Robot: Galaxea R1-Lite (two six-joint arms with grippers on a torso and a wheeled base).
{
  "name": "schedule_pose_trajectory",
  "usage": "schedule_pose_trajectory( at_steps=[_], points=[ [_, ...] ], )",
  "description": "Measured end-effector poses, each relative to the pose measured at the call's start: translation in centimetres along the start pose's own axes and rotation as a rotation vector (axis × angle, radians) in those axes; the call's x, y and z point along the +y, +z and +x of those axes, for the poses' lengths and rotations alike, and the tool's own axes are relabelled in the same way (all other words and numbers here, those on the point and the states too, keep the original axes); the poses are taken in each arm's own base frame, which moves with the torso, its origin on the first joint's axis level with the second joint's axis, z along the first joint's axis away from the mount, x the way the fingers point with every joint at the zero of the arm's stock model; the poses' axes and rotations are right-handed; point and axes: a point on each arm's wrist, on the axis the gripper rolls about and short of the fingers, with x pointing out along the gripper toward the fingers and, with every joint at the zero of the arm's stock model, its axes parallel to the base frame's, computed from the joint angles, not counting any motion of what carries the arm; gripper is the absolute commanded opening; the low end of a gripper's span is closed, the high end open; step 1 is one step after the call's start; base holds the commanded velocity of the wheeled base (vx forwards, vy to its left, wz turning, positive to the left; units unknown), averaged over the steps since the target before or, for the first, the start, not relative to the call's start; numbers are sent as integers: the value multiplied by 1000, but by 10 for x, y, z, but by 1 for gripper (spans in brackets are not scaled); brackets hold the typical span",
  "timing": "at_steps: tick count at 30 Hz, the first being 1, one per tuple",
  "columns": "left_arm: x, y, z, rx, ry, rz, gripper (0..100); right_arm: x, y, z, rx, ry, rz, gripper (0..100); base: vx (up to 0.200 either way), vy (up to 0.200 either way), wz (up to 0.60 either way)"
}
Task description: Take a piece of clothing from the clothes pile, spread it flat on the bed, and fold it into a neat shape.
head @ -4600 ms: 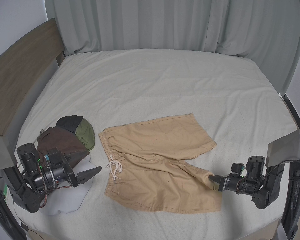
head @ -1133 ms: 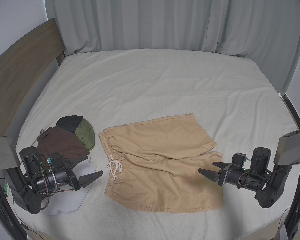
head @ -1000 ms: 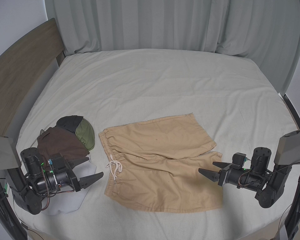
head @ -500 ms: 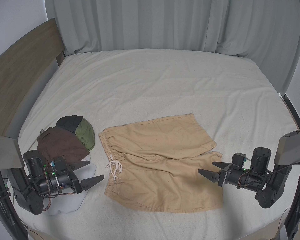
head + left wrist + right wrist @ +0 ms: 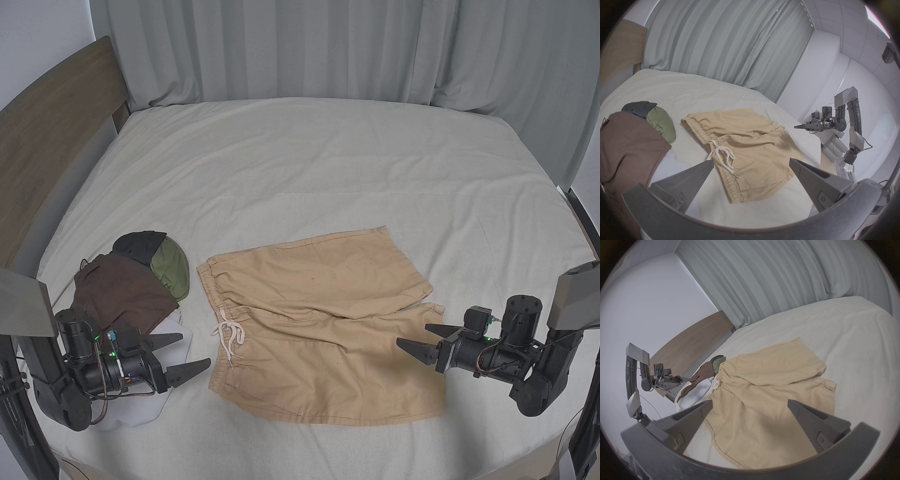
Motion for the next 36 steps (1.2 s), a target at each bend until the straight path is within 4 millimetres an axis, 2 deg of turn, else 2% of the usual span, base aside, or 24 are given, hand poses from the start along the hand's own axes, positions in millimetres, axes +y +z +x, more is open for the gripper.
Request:
schedule_pose_trajectory(
  at_steps=[27,36],
  points=[
    [10,-31,12,94,24,-90,100,-2,-3,1,12,-5,6,100,0,0,0],
    [11,-40,16,125,48,-209,100,-3,-4,1,15,-7,8,100,0,0,0]
  ],
)
